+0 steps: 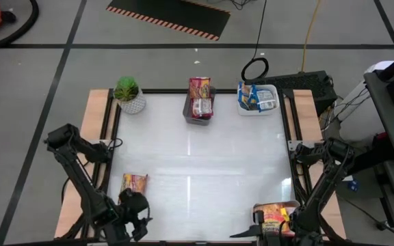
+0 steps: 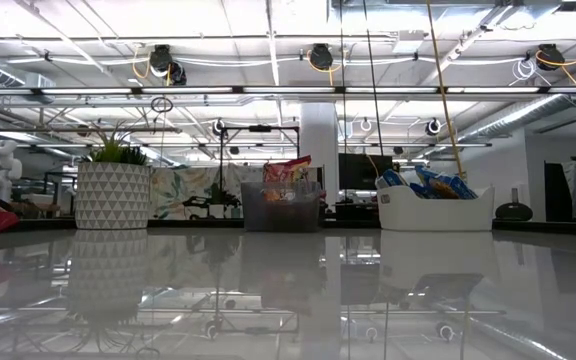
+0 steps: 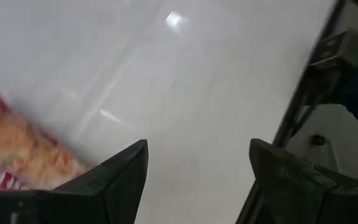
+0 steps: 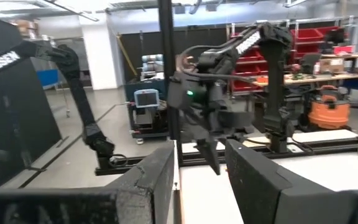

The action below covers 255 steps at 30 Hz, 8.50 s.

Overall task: Sort Maruchan noodles
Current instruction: Put the red noodle pack into the black bin

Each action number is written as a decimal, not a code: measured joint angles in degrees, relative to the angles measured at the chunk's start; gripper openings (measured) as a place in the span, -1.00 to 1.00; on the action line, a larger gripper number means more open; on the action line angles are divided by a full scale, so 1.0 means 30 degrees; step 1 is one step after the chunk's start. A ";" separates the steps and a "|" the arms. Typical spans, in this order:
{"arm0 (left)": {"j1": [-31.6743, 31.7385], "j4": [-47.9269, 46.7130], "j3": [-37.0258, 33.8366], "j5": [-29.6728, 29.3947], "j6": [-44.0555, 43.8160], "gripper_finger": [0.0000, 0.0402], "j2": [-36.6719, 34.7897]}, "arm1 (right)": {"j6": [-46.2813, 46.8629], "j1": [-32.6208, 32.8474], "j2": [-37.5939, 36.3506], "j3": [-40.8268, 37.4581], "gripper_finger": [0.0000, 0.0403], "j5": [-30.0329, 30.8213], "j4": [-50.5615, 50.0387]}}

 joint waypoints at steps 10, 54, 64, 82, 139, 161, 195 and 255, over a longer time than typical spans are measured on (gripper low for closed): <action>0.0803 -0.5084 0.0013 0.3122 -0.6615 0.41 0.0144 | 0.0075 -0.0007 0.0000 -0.0007 -0.31 -0.0670 0.0022; 0.0150 0.2360 -0.4307 0.1104 -0.0241 0.41 0.1586 | 0.3015 0.0029 -0.0015 -0.0022 -0.31 -0.2261 -0.0679; 0.0303 0.0649 -0.4322 0.0362 -0.1805 0.41 0.1586 | 0.3511 0.0137 -0.0007 -0.0022 -0.31 -0.2652 -0.0614; 0.1566 0.0776 -0.3447 -0.0964 0.3351 0.41 0.1586 | 0.4488 0.0372 -0.0007 -0.0022 -0.31 -0.2652 -0.1129; 0.5904 -0.0031 -0.5050 0.5846 1.1070 0.41 0.1586 | -0.2481 -0.3388 -0.0007 -0.0022 -0.31 -0.2645 -0.4278; 0.5877 -0.0296 -0.5059 0.6721 1.3461 -0.15 0.1587 | -0.2498 -0.2994 -0.0266 -0.0022 -0.31 -0.2641 -0.4377; 0.5841 -0.3723 0.1593 -0.0344 1.3711 -0.98 0.1419 | -0.1407 -0.2923 -0.0882 -0.0022 -0.31 -0.1111 -0.5747; 1.2028 0.3432 0.3919 -0.9488 2.7825 -0.99 -0.3900 | -0.2534 -1.2910 -0.0860 -0.8036 0.23 -0.5617 0.4891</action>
